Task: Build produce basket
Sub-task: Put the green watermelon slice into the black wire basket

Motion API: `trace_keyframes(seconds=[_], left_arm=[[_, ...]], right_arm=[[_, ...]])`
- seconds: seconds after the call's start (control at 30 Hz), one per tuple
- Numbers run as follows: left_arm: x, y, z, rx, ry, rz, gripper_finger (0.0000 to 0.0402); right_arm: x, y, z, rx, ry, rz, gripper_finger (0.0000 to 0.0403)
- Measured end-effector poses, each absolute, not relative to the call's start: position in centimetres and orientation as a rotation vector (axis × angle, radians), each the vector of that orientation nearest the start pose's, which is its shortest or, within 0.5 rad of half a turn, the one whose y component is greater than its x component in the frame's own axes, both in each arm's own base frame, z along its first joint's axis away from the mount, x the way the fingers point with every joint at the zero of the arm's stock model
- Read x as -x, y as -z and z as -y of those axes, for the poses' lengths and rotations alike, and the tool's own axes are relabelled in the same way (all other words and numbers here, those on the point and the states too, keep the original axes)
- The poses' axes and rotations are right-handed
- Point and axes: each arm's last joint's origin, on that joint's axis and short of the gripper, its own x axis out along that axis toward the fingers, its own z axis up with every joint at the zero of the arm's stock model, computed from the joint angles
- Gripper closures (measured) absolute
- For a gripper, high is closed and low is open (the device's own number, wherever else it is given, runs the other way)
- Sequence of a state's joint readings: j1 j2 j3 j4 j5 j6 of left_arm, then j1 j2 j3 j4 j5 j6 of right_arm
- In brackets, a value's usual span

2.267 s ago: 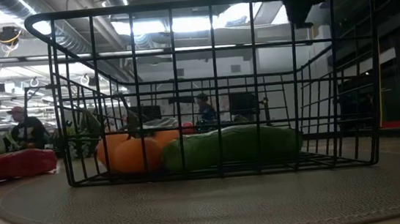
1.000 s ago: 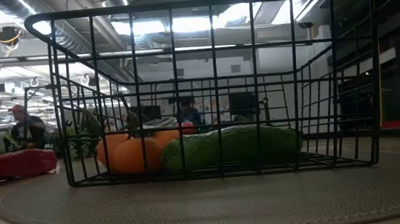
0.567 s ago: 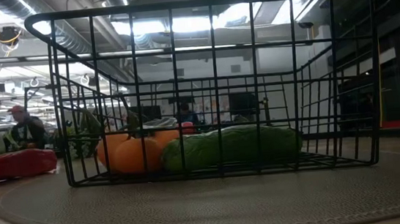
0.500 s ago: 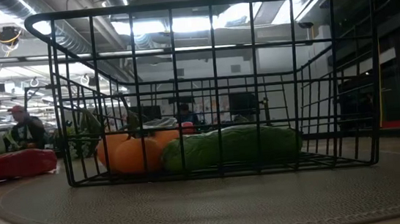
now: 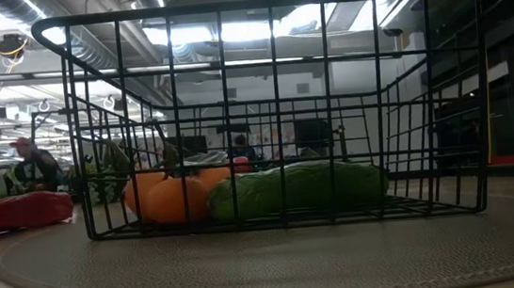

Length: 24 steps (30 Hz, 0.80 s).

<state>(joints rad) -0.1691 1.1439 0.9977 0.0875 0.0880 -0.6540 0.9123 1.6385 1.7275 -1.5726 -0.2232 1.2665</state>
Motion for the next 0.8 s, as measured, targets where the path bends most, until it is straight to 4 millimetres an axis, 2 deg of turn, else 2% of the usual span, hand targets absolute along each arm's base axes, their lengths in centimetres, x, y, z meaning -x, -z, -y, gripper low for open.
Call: trace_keyframes(seconds=[0.17,0.37,0.6,0.8], left_arm=[[-25.6,-36.1,4.7,0.651,0.182,-0.126,0.0315],[-25.8,-35.9,4.6,0.716,0.152,-0.128,0.0315],[-25.7,-35.9,5.1,0.716,0.139,-0.127,0.0315],[-25.6,-35.9,5.7,0.715,0.125,-0.12,0.0315]], right_arm=[[-15.3,-35.8,-23.4,-0.407,0.27,-1.467,0.0272],[-15.3,-35.0,-24.3,-0.401,0.301,-1.475,0.0272],[-16.8,-33.1,-25.3,-0.368,0.381,-1.479,0.0271],[-19.2,-31.9,-24.8,-0.222,0.434,-1.309,0.0245]])
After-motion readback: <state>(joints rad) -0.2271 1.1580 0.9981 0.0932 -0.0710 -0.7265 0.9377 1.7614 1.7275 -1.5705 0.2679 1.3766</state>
